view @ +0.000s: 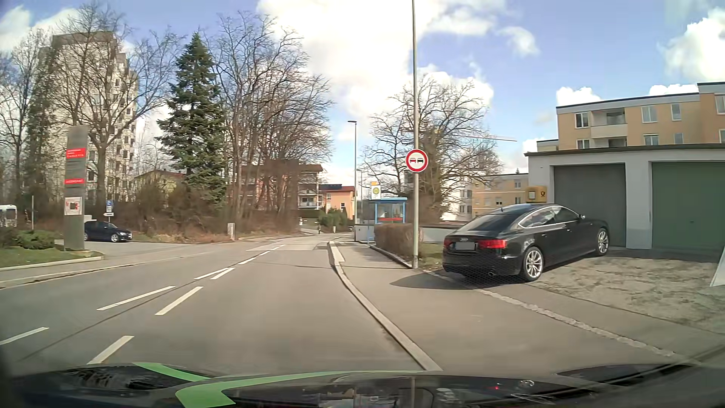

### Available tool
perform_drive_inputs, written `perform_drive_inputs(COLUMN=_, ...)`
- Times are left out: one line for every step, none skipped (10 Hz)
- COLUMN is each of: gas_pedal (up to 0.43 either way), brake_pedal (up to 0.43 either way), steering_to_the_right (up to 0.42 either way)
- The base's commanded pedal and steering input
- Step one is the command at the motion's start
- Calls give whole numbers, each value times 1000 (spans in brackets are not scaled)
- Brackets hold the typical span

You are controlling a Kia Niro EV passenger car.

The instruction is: Follow the waypoints while adhering to traffic rules and regulations

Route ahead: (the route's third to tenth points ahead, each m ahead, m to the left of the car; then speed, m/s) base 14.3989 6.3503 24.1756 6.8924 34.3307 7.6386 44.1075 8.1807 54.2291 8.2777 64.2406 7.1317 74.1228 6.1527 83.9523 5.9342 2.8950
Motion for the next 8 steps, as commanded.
perform_drive_inputs(gas_pedal=0, brake_pedal=0, steering_to_the_right=574)
perform_drive_inputs(gas_pedal=0, brake_pedal=0, steering_to_the_right=605)
perform_drive_inputs(gas_pedal=0, brake_pedal=0, steering_to_the_right=630)
perform_drive_inputs(gas_pedal=0, brake_pedal=0, steering_to_the_right=657)
perform_drive_inputs(gas_pedal=0, brake_pedal=0, steering_to_the_right=687)
perform_drive_inputs(gas_pedal=0, brake_pedal=0, steering_to_the_right=715)
perform_drive_inputs(gas_pedal=0, brake_pedal=0, steering_to_the_right=732)
perform_drive_inputs(gas_pedal=0, brake_pedal=0, steering_to_the_right=751)
